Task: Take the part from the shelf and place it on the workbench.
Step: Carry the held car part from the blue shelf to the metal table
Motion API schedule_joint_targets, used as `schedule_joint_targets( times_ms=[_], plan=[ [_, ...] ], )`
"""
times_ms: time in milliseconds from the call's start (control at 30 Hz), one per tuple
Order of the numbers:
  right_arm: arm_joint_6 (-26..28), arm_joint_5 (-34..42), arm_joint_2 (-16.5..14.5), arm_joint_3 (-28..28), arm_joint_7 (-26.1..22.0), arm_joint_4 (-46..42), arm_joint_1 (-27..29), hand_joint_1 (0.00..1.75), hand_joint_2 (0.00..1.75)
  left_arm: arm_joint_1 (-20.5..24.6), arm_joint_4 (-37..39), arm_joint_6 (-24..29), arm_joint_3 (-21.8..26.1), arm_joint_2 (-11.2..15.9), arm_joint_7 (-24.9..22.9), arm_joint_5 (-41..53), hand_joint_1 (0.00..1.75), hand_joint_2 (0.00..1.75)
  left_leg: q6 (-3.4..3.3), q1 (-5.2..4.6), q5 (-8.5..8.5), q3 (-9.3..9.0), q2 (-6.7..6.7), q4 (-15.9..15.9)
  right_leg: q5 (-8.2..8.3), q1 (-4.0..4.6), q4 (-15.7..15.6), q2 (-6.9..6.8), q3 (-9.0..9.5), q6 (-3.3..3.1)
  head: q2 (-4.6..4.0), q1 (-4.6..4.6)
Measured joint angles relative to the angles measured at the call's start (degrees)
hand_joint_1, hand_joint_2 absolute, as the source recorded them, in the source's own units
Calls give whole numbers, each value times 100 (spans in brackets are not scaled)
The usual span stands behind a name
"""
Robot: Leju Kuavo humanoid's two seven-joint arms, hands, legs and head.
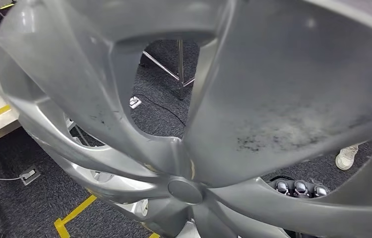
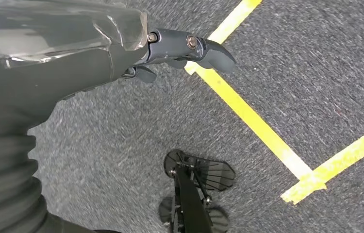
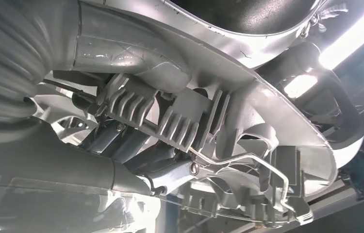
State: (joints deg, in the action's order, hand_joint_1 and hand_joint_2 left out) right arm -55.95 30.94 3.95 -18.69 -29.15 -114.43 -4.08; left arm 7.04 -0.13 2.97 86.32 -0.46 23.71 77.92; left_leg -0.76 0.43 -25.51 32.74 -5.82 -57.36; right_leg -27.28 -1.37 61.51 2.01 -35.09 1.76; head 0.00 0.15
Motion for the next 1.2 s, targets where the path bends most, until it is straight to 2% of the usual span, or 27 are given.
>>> schedule_joint_targets(
  times_ms=[67,100,133,167,200,267,300,333,367,400,433,500,533,567,633,700,767,833,867,900,967,1000,1033,1067,1133,1167,1200],
  plan=[
    [3,1,-1,0,1,-7,9,175,175,-11,0,4,0,2,0,-1,0,175,56,-2,-34,40,-87,-47,75,8,-215,61,101,-69,0,2],
    [4,1,-2,0,3,-10,13,175,175,-20,0,5,0,3,0,-1,0,175,68,7,-41,54,-116,-49,77,11,-221,8,111,-115,0,1],
    [4,1,-4,1,6,-14,13,175,175,-30,1,5,0,6,0,-1,0,175,81,12,-56,65,-75,-67,75,13,-227,-29,119,-149,0,0],
    [4,-1,-9,1,10,-19,12,175,175,-37,1,8,1,8,0,-1,0,175,100,10,-99,97,41,-135,69,9,-234,-73,133,-186,0,-11],
    [4,-2,-15,1,15,-28,11,175,175,-37,2,10,1,13,1,0,0,175,122,9,-189,178,196,-304,61,5,-240,-120,149,-219,0,-26],
    [4,-2,-27,2,20,-44,13,175,175,-25,2,14,1,17,3,1,0,175,157,10,-485,510,485,-960,33,28,-241,-221,173,-271,0,-53],
    [4,-1,-31,3,20,-48,16,175,175,-21,2,15,1,17,4,2,0,175,163,18,-628,730,531,-1360,20,44,-240,-281,181,-290,0,-55],
    [4,-1,-33,3,23,-48,20,175,175,-22,2,15,1,14,4,4,0,175,161,20,-695,903,545,-1647,5,60,-239,-344,190,-307,0,-55],
    [2,0,-36,3,26,-48,24,175,175,-25,2,16,1,11,4,6,0,175,151,18,-661,985,551,-1743,-11,78,-239,-407,203,-320,0,-56],
    [-2,-1,-37,3,30,-48,27,175,175,-27,2,19,1,10,5,7,0,175,126,12,-524,949,563,-1610,-28,101,-240,-467,223,-332,0,-56],
    [-6,-1,-39,3,35,-48,27,175,175,-28,2,22,1,14,5,8,0,175,76,-7,-315,792,609,-1261,-48,126,-243,-523,252,-341,0,-57],
    [-17,-2,-49,3,40,-51,26,175,175,-22,1,29,0,41,8,9,0,175,-83,-106,-23,413,901,-496,-89,168,-251,-629,304,-342,0,-42],
    [-22,-1,-57,4,43,-54,28,175,175,-15,0,33,0,54,11,9,0,175,-148,-158,31,299,1016,-265,-106,174,-255,-681,317,-333,0,-37],
    [-30,-1,-64,4,45,-56,30,175,175,-11,0,39,0,66,14,10,0,175,-189,-198,22,259,1082,-171,-117,172,-260,-737,325,-319,0,-31],
    [-52,1,-82,5,49,-69,32,175,175,-11,1,59,0,83,20,9,0,175,-199,-204,49,224,959,-105,-136,179,-279,-833,345,-282,0,-36],
    [-72,-2,-91,8,70,-90,31,175,175,-18,1,72,0,81,28,9,0,175,-189,-154,122,126,817,27,-228,175,-138,-661,298,-259,0,-27],
    [-79,-5,-85,21,90,-99,43,175,175,-12,2,73,-1,61,38,9,0,175,-179,-99,171,73,665,107,-474,140,440,-349,22,-262,0,-7],
    [-81,-5,-81,32,91,-98,64,175,175,-7,2,74,-1,46,41,9,0,175,-176,-73,174,74,502,104,-696,100,1158,-239,-358,-228,0,4],
    [-81,-6,-80,33,91,-98,72,175,175,-10,2,74,-1,38,41,9,0,175,-166,-59,172,71,415,101,-694,73,1303,-229,-459,-176,0,3],
    [-82,-7,-80,33,92,-98,75,175,175,-14,2,75,-1,28,41,9,0,175,-148,-39,168,67,324,92,-598,41,1224,-222,-456,-103,0,3],
    [-85,-8,-78,33,93,-98,74,175,175,-19,2,75,-1,14,43,9,0,175,-79,8,139,71,150,41,-228,-36,490,-126,-167,58,0,7],
    [-87,-8,-79,33,93,-98,71,175,175,-20,2,77,-1,11,44,9,0,175,-30,18,112,90,73,-5,-80,-58,128,-53,-11,87,0,14],
    [-90,-7,-80,34,93,-99,70,175,175,-23,2,79,-1,11,45,9,0,175,19,23,88,114,17,-46,11,-68,-112,0,97,73,0,16],
    [-91,-7,-81,35,93,-100,68,175,175,-29,2,81,-1,11,45,9,0,175,61,25,73,140,-25,-71,41,-62,-208,32,139,27,0,19],
    [-92,-7,-84,35,94,-102,66,175,175,-48,2,83,-1,15,46,9,0,175,114,42,70,169,-78,-77,46,-40,-201,-34,147,-80,0,16],
    [-92,-8,-86,34,95,-102,64,175,175,-59,3,84,-1,15,46,9,0,175,134,48,54,188,-28,-102,49,-44,-207,-71,156,-115,0,15],
    [-92,-8,-91,33,95,-103,63,175,175,-66,3,84,-1,16,46,9,0,175,155,50,-6,235,83,-202,48,-50,-214,-114,170,-153,0,2]
  ],
)
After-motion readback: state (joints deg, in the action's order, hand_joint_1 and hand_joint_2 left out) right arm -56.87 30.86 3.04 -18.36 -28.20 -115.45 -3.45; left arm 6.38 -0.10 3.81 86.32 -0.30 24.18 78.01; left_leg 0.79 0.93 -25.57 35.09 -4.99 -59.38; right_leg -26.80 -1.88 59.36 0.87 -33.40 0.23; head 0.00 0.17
